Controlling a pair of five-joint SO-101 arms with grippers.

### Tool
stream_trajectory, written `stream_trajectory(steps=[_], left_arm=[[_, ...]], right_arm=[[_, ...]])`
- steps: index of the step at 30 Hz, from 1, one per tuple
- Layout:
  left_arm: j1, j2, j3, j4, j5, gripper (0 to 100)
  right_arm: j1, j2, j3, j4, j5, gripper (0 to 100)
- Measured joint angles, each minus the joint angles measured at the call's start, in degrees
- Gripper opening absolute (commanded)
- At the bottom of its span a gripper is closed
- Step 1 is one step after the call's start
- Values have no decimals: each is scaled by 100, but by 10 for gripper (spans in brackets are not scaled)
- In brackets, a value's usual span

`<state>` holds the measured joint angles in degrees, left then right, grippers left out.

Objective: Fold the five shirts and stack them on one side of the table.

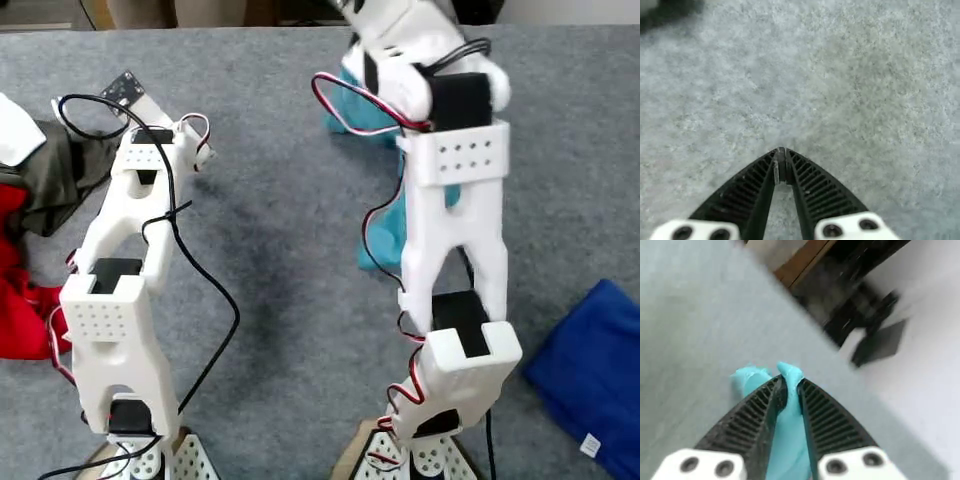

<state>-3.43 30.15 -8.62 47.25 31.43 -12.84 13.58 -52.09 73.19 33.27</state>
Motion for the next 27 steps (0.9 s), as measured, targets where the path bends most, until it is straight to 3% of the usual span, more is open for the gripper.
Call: stream_trajectory(steps=[5, 14, 27], left_arm=[[149, 0, -44, 545, 0, 19], [765, -501, -141, 1424, -132, 19], [870, -457, -149, 1433, -202, 21]], right_arm=[[0, 0, -422, -905, 9, 5], [246, 897, -431, -2620, 712, 5], [967, 2708, -431, -2971, 747, 5]])
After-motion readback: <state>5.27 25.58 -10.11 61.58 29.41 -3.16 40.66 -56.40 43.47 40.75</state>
